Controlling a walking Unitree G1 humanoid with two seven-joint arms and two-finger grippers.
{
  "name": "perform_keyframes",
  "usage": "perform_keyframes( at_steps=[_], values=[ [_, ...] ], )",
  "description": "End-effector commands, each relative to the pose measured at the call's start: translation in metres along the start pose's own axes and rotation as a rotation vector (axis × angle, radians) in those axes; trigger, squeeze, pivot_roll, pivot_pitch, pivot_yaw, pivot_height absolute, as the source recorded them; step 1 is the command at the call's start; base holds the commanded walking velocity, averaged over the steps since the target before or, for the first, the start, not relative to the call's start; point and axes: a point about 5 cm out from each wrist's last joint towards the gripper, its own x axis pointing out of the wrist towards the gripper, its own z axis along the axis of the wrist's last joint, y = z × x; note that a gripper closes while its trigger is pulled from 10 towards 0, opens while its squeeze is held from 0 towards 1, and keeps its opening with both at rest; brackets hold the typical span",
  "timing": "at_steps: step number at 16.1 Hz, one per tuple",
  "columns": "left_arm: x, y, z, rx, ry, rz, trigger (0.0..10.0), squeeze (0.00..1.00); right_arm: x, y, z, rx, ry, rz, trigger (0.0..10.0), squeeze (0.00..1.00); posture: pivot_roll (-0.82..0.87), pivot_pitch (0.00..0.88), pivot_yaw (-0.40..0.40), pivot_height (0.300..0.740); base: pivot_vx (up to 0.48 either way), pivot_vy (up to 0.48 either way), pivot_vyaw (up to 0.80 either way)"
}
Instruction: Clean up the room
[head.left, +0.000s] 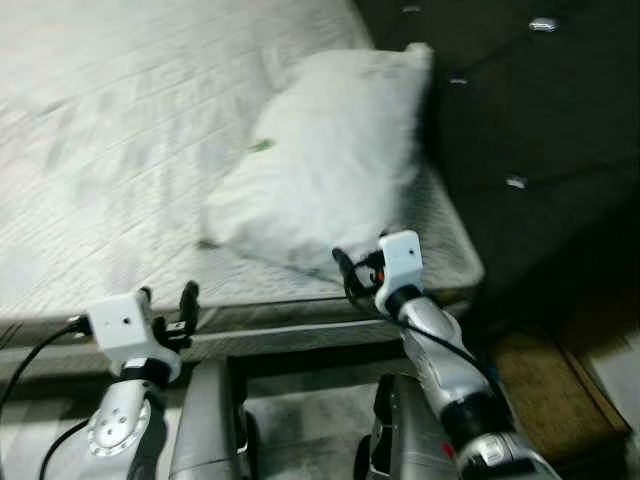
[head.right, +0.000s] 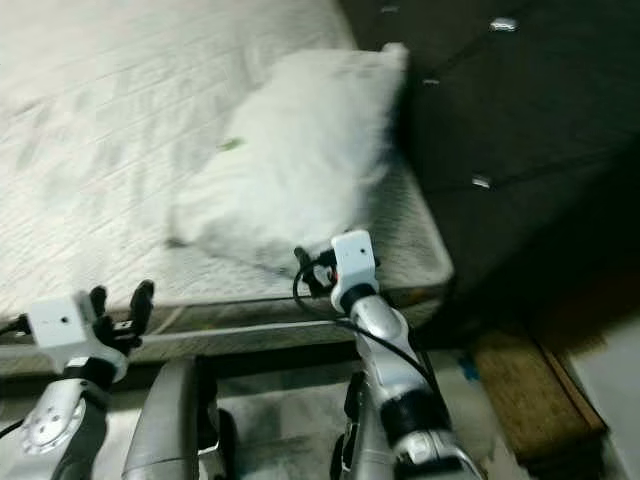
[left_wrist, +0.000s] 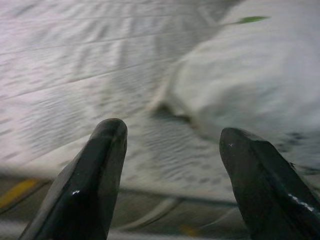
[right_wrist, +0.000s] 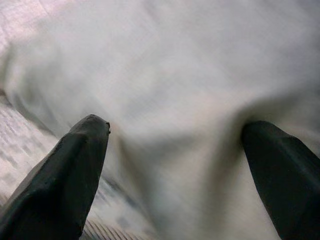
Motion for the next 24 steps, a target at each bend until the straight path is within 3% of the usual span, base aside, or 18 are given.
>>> perform_keyframes(
  at_steps=[1, 7, 9, 13, 16, 19, 20, 21, 24],
  values=[
    [-0.001, -0.003, 0.001, 0.005, 0.002, -0.004, 10.0, 0.00, 0.000, -0.007, -0.003, -0.017, 0.011, -0.053, 10.0, 0.00, 0.04, 0.208, -0.087, 0.560, 0.000, 0.000, 0.00],
    [0.005, -0.010, 0.000, 0.000, 0.007, -0.030, 10.0, 0.00, 0.009, -0.024, -0.005, -0.197, 0.096, -0.273, 10.0, 0.00, 0.03, 0.187, -0.089, 0.560, 0.000, 0.000, 0.00],
    [0.004, -0.009, 0.000, 0.001, 0.005, -0.029, 10.0, 0.00, 0.010, -0.032, 0.000, -0.264, 0.076, -0.309, 10.0, 0.00, 0.04, 0.178, -0.096, 0.560, 0.000, 0.000, 0.00],
    [0.003, -0.005, -0.001, 0.001, 0.006, -0.012, 10.0, 0.00, 0.004, -0.060, -0.005, -0.313, 0.146, -0.416, 10.0, 0.00, 0.03, 0.178, -0.102, 0.560, 0.000, 0.000, 0.00],
    [0.005, -0.007, -0.002, -0.006, 0.005, -0.016, 10.0, 0.00, -0.006, -0.066, -0.027, -0.245, 0.272, -0.431, 10.0, 0.00, 0.03, 0.174, -0.095, 0.560, 0.000, 0.000, 0.00],
    [0.006, -0.010, -0.003, -0.018, 0.015, -0.042, 10.0, 0.00, -0.006, -0.047, -0.044, -0.107, 0.359, -0.378, 10.0, 0.00, 0.02, 0.173, -0.087, 0.560, 0.000, 0.000, 0.00],
    [0.007, -0.013, -0.004, -0.029, 0.024, -0.064, 10.0, 0.00, -0.005, -0.040, -0.047, -0.052, 0.373, -0.361, 8.8, 0.00, 0.03, 0.173, -0.085, 0.560, 0.000, 0.000, 0.00],
    [0.006, -0.018, -0.004, -0.060, 0.028, -0.113, 10.0, 0.00, -0.002, -0.031, -0.048, -0.010, 0.387, -0.330, 0.0, 0.00, 0.03, 0.172, -0.084, 0.560, 0.000, 0.000, 0.00],
    [0.006, -0.022, -0.003, -0.061, 0.031, -0.146, 10.0, 0.00, 0.007, -0.019, -0.041, 0.058, 0.369, -0.311, 0.0, 0.00, 0.04, 0.172, -0.082, 0.560, 0.000, 0.000, 0.00]
  ],
)
